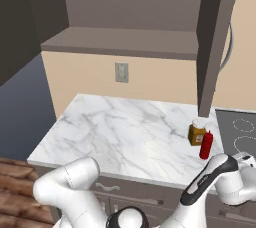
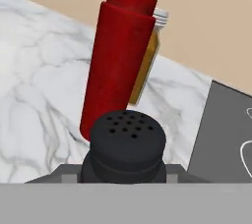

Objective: Collect the turmeric, ketchup, and shaker from the cabinet and place them next to the stove.

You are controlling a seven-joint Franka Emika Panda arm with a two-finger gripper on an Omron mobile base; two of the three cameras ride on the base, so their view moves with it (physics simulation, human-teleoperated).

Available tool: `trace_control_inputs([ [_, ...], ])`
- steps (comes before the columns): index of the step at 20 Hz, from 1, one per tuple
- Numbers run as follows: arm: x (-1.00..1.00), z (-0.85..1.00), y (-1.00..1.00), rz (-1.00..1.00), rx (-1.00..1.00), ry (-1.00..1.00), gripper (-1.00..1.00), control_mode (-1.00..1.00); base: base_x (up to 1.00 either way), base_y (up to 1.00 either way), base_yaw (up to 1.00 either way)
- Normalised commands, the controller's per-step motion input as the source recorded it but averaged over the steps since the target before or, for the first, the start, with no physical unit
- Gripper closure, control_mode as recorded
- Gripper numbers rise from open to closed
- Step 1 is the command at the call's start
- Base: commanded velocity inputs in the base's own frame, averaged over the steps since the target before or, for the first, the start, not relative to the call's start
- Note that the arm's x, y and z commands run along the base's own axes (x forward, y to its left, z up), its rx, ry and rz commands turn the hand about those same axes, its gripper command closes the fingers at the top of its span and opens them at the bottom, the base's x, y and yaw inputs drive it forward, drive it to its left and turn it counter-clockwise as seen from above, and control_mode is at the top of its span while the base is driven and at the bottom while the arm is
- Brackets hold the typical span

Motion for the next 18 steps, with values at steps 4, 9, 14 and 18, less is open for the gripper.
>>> trace_control_inputs([
  [4,0.27,-0.22,0.0,0.09,-0.01,0.23,1.0,-1.0,0.0,0.0,0.0],
  [9,0.19,-0.36,0.0,0.1,0.0,0.19,1.0,-1.0,0.0,0.0,0.0],
  [14,0.07,-0.46,-0.06,0.11,0.05,0.07,1.0,-1.0,0.0,0.0,0.0],
  [18,0.0,-0.45,-0.1,0.11,0.13,0.01,1.0,-1.0,0.0,0.0,0.0],
])
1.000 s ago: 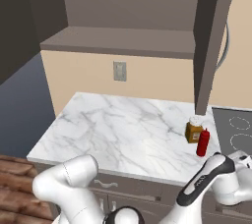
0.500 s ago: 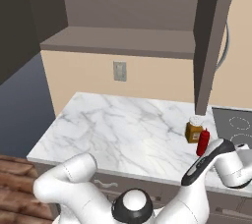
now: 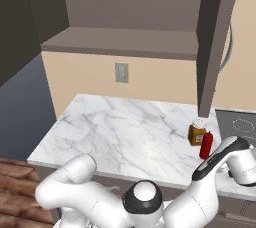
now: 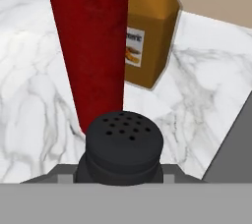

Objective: Collect the turmeric, ketchup, and shaker from the cabinet and place them next to the stove.

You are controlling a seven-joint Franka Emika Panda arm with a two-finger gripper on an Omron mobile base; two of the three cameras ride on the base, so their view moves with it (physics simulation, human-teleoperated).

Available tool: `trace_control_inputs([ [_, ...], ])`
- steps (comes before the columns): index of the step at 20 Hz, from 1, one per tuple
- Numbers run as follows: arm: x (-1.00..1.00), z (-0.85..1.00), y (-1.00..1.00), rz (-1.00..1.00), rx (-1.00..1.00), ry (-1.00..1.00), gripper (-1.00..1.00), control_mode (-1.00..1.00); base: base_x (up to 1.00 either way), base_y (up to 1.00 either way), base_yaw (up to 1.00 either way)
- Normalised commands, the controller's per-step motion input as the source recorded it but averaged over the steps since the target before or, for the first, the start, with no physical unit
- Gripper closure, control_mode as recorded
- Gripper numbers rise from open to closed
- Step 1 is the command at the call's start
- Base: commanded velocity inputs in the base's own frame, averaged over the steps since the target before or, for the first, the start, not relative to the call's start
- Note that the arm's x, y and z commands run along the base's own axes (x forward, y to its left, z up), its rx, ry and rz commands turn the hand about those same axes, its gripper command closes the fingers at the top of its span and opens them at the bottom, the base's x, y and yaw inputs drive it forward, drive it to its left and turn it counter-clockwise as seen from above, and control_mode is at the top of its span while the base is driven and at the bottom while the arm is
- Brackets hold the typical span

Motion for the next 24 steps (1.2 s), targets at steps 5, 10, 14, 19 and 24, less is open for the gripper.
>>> trace_control_inputs([
  [5,0.0,-0.53,-0.03,0.11,0.13,0.0,1.0,-1.0,0.0,0.0,0.0],
  [10,-0.07,-0.42,0.04,0.07,0.11,0.0,-1.0,-1.0,0.0,0.0,0.0],
  [14,-0.25,0.0,0.02,0.01,0.03,-0.01,-1.0,-1.0,0.0,0.0,0.0],
  [19,-0.38,0.09,0.0,0.0,0.0,-0.04,-1.0,-1.0,0.0,0.0,0.0],
  [24,-0.42,0.16,0.24,-0.01,0.0,-0.07,-1.0,-1.0,0.0,0.0,0.0],
])
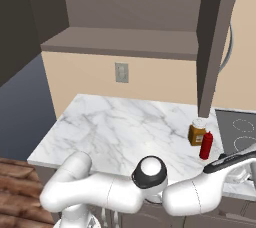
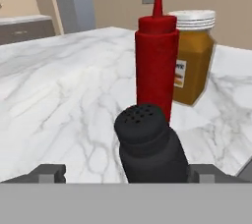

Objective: Collect the turmeric, ketchup, and shaker from the cabinet and place them next to the stove.

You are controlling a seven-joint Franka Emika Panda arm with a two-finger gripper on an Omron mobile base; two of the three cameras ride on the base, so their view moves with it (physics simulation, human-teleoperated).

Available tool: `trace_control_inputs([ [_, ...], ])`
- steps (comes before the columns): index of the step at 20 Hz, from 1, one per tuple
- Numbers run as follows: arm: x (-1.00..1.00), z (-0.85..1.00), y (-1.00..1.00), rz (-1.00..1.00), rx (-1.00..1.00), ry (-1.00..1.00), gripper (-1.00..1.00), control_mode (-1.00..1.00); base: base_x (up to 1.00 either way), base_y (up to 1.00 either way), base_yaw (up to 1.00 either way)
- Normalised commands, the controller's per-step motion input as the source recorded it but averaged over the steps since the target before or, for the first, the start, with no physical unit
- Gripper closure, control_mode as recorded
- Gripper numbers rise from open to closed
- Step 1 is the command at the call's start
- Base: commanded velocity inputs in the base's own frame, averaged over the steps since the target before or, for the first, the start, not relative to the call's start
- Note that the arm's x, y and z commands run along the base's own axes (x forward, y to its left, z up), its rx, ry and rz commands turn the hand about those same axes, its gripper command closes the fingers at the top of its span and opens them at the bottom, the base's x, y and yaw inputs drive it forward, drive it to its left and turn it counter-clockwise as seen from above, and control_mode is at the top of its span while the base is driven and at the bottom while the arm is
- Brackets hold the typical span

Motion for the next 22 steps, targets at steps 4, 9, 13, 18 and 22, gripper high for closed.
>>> trace_control_inputs([
  [4,-0.11,0.36,0.44,-0.04,0.0,-0.09,-1.0,-1.0,0.0,0.0,0.0],
  [9,-0.1,0.42,0.26,-0.04,-0.01,-0.1,-1.0,-1.0,0.0,0.0,0.0],
  [13,-0.33,0.3,0.58,-0.03,-0.01,-0.15,-1.0,-1.0,0.0,0.0,0.0],
  [18,-0.57,0.04,0.74,0.0,-0.01,-0.11,-1.0,-1.0,0.0,0.0,0.0],
  [22,-0.69,0.0,0.78,0.0,0.0,-0.09,-1.0,-1.0,0.0,0.0,0.0],
])
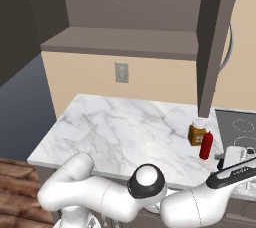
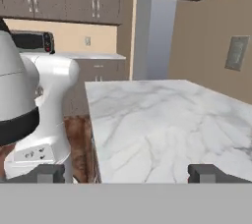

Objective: Collect the turmeric, ketchup, and shaker from the cabinet and place them next to the stove.

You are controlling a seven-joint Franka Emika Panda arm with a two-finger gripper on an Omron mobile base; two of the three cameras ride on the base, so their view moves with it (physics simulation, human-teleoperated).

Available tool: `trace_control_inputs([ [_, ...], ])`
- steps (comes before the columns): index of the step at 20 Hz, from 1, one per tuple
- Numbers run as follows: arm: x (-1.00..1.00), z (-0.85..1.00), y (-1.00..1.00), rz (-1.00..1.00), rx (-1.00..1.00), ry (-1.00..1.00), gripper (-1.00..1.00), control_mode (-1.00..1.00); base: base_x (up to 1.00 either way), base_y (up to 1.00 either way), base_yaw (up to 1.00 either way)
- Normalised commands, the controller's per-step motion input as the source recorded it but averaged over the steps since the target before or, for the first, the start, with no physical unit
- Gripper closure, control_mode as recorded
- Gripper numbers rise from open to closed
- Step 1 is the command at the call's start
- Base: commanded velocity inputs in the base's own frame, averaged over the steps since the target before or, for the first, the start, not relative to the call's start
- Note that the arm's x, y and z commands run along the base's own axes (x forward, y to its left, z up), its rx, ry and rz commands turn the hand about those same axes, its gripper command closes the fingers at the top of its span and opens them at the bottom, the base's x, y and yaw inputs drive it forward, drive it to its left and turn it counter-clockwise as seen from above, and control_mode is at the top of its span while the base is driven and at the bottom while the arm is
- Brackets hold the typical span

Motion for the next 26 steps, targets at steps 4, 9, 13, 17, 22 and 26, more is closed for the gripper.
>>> trace_control_inputs([
  [4,-0.71,0.09,0.86,-0.01,0.0,-0.09,-1.0,-1.0,0.0,0.0,0.0],
  [9,-0.72,0.21,0.86,-0.04,-0.01,-0.09,-1.0,-1.0,0.0,0.0,0.0],
  [13,-0.73,0.18,0.86,-0.06,-0.01,-0.07,-1.0,-1.0,0.0,0.0,0.0],
  [17,-0.77,0.21,0.8,-0.07,0.0,-0.06,-1.0,-1.0,0.0,0.0,0.0],
  [22,-0.78,0.25,0.73,-0.08,0.0,-0.06,-1.0,-1.0,0.0,0.0,0.0],
  [26,-0.75,0.27,0.73,-0.09,0.0,-0.05,-1.0,-1.0,0.0,0.0,0.0],
])
